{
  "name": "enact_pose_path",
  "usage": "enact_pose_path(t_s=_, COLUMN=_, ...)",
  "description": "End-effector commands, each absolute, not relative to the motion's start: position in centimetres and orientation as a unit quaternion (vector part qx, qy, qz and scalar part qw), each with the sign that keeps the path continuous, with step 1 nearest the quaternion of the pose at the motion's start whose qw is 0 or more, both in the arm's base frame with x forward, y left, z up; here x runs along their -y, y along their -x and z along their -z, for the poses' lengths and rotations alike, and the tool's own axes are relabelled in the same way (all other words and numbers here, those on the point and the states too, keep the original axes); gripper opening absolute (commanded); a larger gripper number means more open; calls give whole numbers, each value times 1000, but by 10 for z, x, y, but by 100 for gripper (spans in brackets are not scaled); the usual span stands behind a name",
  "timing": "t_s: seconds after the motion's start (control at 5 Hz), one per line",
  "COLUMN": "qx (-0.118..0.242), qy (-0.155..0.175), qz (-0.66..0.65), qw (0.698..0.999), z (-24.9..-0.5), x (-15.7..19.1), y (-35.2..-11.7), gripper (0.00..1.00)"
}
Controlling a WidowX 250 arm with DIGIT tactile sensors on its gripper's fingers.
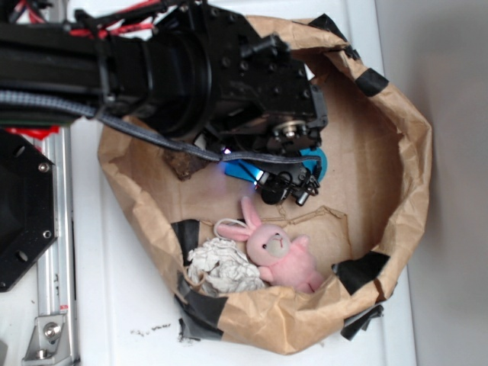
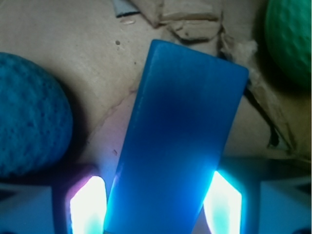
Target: Grab the blue block.
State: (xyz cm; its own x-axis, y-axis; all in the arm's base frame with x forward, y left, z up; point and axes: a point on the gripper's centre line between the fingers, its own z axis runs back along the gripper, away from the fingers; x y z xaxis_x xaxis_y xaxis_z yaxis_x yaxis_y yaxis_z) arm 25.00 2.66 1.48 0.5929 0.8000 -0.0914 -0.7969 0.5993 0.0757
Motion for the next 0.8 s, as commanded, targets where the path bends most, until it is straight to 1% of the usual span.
enact_pose_path(t_s=0.0, qx=59, qy=-112, qz=-319, qw=939, z=-91, x=-27, y=-260, gripper=0)
enact_pose_path(t_s=0.2, qx=126, qy=-141, qz=-202, qw=961, z=-142, x=-14, y=-269, gripper=0)
enact_pose_path(t_s=0.4, qx=126, qy=-103, qz=-82, qw=983, z=-187, x=-2, y=-268, gripper=0)
enact_pose_path(t_s=0.6, qx=143, qy=-82, qz=-8, qw=986, z=-192, x=2, y=-265, gripper=0)
